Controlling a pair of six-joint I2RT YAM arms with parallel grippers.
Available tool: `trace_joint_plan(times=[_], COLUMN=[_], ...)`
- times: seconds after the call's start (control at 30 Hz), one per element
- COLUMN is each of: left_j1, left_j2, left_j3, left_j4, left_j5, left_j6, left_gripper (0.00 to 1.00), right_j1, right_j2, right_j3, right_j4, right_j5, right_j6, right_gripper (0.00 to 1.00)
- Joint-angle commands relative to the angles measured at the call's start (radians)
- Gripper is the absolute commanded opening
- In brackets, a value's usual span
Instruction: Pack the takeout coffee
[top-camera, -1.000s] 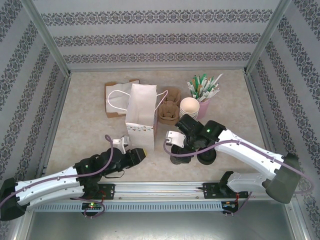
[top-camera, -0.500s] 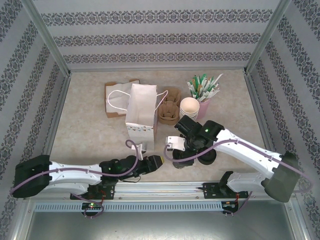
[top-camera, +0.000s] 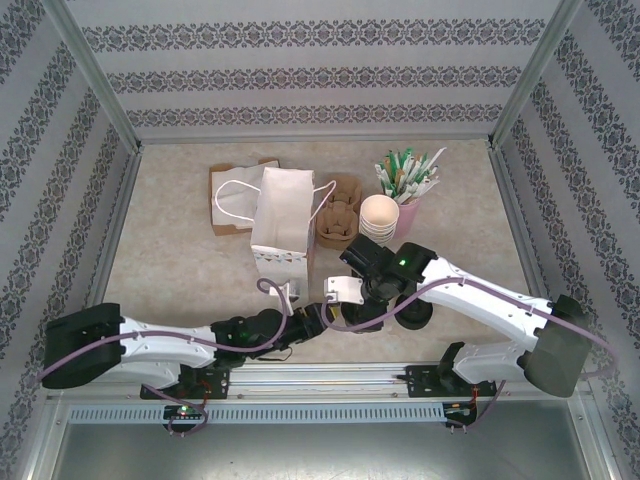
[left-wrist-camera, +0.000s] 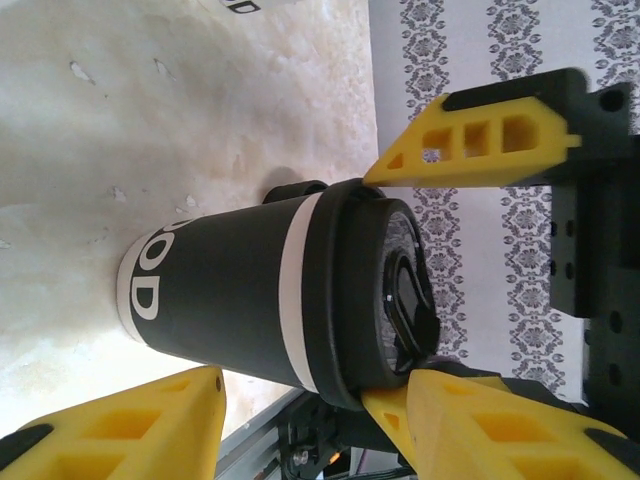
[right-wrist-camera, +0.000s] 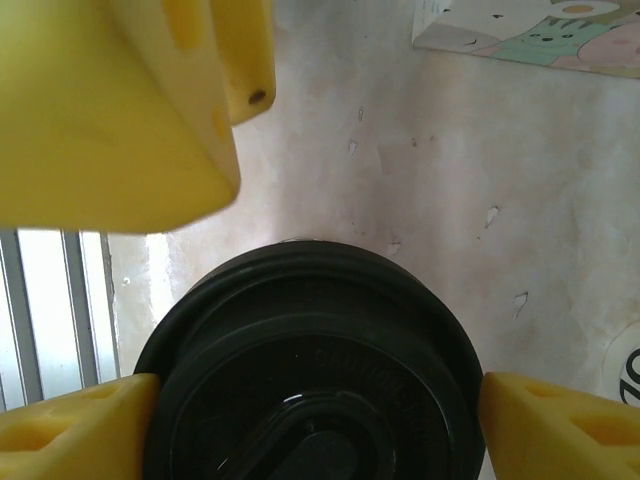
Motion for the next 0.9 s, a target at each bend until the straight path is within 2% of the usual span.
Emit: trace_joint_plan(times=[0.0,0.23,0.6,0.8,0.87], left_j1=[-0.014,-0.012,-0.013,-0.011,-0.011], left_j2=[0.063,0.162,0.182,0.178,0.183], left_j3=[0.022,0.039,0.045,0.064,0.058], left_j4=[0.143,0.217,0.239,0.147,0.163], left_j5=[-0.003,-0.004,-0.009,-0.01,-0.016], left_j6=[-0.035,-0.049,-0.049,-0.055,-0.057], left_gripper=[0.52,0.45,0.46,0.45,0.49], right_j1=[0.011,0.013,0.013,0.013,0.013], right_j2=[0.0,-0.012,-0.018,-0.02,-0.022], right_j3=[-0.014,-0.013,-0.023,-0.021,-0.021], right_j4=[0.014,0.011,0.007,0.011,0.012], right_j5=[0.0,-0.016,-0.024,-0.022,-0.023], right_j6=[-0.012,0.0,0.005,0.01,0.013], right_gripper=[0.82,0.82,0.8,0.8,0.8])
